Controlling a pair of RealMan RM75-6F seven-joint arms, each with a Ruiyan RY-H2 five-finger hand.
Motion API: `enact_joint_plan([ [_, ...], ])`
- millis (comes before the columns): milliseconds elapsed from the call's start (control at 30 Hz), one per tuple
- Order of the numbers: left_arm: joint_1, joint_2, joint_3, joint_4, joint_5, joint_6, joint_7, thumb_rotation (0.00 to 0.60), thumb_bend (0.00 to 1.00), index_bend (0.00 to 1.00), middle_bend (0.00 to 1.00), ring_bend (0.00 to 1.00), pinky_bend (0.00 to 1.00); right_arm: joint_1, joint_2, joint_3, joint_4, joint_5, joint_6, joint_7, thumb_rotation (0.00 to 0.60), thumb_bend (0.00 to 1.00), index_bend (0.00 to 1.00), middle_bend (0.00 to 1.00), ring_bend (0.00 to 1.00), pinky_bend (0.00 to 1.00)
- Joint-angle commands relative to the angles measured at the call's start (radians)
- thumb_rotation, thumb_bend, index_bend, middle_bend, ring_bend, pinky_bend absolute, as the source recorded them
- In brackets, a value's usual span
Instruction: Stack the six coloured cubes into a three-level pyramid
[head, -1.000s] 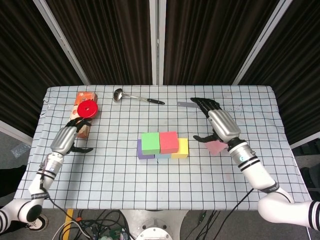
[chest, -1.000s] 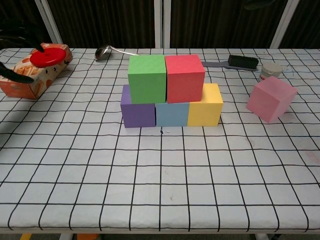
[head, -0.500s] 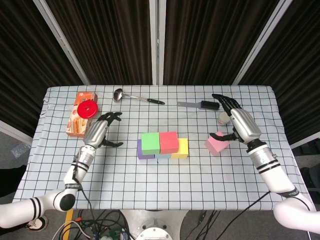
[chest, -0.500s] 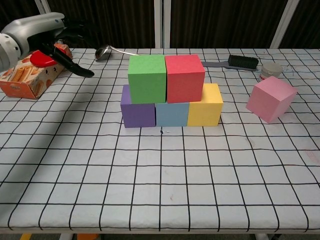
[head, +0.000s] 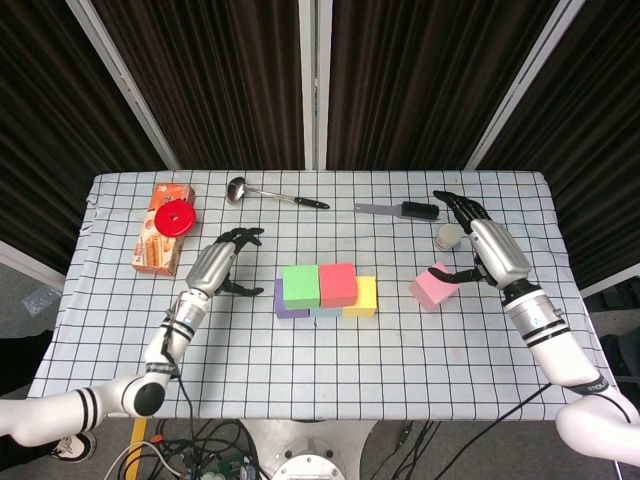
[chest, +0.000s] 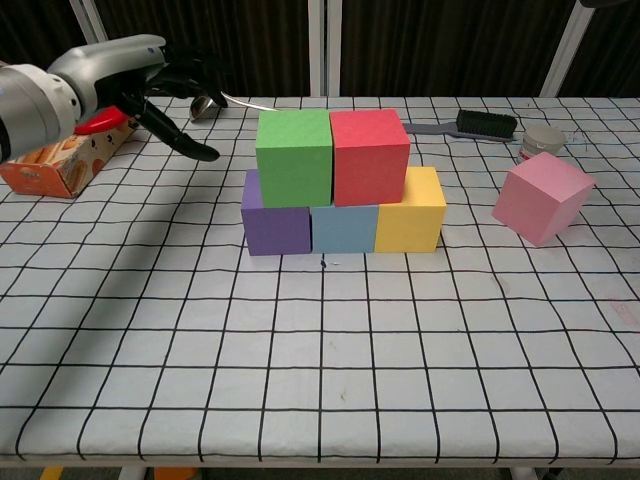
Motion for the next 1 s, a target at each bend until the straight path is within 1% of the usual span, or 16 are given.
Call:
enact_joint_plan([
  [33, -0.01, -0.007, -0.003, 0.009, 0.003, -0.006, -0.004, 0.6, 0.0, 0.13, 0.25, 0.08, 0.11, -0.004, 0.003, 0.001, 0.0, -0.002, -0.002, 0.004, 0.6, 0.1, 0.0, 0.04, 0.0, 0.0],
  [367, -0.033, -0.026, 0.0, 0.041, 0.008, -0.019, -0.02, 0.6, 0.0, 0.13, 0.25, 0.08, 0.11, -0.021, 0.003, 0.002, 0.02, -0.012, -0.015, 0.033, 0.6, 0.1, 0.0, 0.04, 0.0, 0.0],
  [1000, -0.064, -0.041, -0.003, 0.047, -0.008, -0.026, -0.015, 0.6, 0.0, 0.13, 0.25, 0.08, 0.11, -0.03, -0.008, 0.009, 0.043, -0.029, -0.032, 0.059, 0.6, 0.1, 0.0, 0.04, 0.0, 0.0],
])
